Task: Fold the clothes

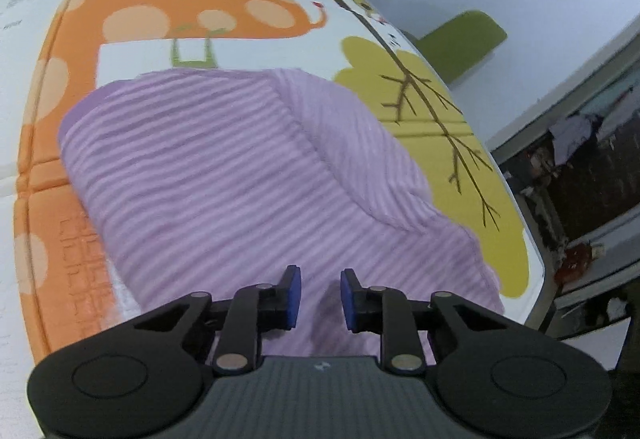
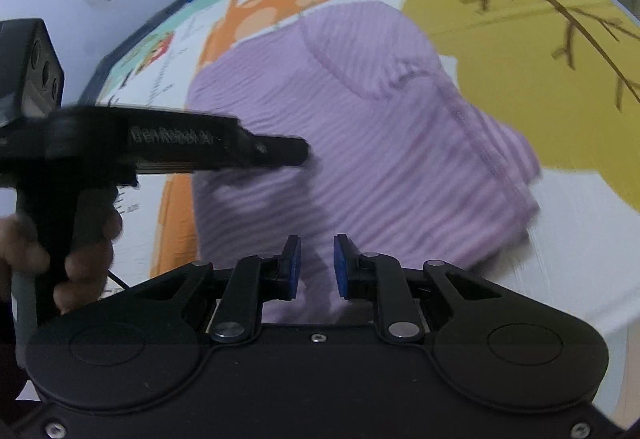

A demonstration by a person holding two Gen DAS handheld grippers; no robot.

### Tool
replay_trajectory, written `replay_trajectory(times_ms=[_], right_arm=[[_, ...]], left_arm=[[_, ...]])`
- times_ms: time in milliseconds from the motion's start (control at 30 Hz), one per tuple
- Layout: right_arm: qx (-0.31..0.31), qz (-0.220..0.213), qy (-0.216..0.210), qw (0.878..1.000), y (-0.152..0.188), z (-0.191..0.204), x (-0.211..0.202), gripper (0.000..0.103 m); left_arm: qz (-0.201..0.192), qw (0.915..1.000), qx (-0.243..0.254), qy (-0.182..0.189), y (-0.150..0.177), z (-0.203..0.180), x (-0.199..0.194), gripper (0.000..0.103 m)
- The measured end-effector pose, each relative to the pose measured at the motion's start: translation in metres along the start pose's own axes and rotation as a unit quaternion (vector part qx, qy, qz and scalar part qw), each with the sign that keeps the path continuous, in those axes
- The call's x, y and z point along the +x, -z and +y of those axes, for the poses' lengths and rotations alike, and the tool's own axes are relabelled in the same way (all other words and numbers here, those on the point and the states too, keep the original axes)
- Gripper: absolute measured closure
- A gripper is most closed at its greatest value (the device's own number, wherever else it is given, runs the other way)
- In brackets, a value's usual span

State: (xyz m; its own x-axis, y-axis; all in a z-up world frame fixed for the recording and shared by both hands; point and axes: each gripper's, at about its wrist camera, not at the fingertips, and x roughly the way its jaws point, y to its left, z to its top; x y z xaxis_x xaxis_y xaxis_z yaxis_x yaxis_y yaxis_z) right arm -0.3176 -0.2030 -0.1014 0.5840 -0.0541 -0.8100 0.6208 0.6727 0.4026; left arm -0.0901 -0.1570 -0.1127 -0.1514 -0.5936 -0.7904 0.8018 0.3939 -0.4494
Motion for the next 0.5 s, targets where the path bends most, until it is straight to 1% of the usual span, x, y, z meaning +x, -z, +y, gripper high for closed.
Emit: replay_trajectory(times_ms=[67,100,133,167,233,333,433,500], right_arm=[[0.017,-0.002,0.008,1.0,0.006,-0.005,-0.001,0.086],[0.027,-0.004,0.011,1.0,0.01,-0.008,-0.003,0.086],[0.036,-0.006,0.012,0.999,0.014,-0.011,-0.004,0.086],[0.043,-0.007,0.017,0.999,0.018,-0.014,-0.006,0.086],[0.053,-0.01,0.026,0.998,0.024,-0.017,-0.009,0.086],[0.063,-0.017,0.036,0.997,0.031,-0.018,-0.013,0.087],[0.071,-0.023,0.049,0.996,0.035,-0.015,-0.016,0.087],[0.072,-0.031,0.056,0.995,0.036,-0.011,-0.021,0.087]], left_arm=[[-0.006,0.9999,-0.004,-0.007,-0.006,0.009,-0.002,0.079],[-0.008,0.9998,-0.002,-0.019,-0.01,0.013,-0.002,0.079],[-0.01,0.9995,0.0,-0.03,-0.014,0.017,-0.003,0.082],[-0.01,0.9993,-0.002,-0.037,-0.017,0.022,-0.003,0.087],[-0.008,0.9991,-0.011,-0.041,-0.025,0.032,-0.003,0.088],[-0.016,0.9973,-0.011,-0.071,-0.037,0.042,-0.002,0.088],[-0.018,0.9968,-0.038,-0.067,-0.05,0.056,-0.003,0.091],[-0.029,0.9959,-0.037,-0.078,-0.057,0.059,-0.008,0.091]])
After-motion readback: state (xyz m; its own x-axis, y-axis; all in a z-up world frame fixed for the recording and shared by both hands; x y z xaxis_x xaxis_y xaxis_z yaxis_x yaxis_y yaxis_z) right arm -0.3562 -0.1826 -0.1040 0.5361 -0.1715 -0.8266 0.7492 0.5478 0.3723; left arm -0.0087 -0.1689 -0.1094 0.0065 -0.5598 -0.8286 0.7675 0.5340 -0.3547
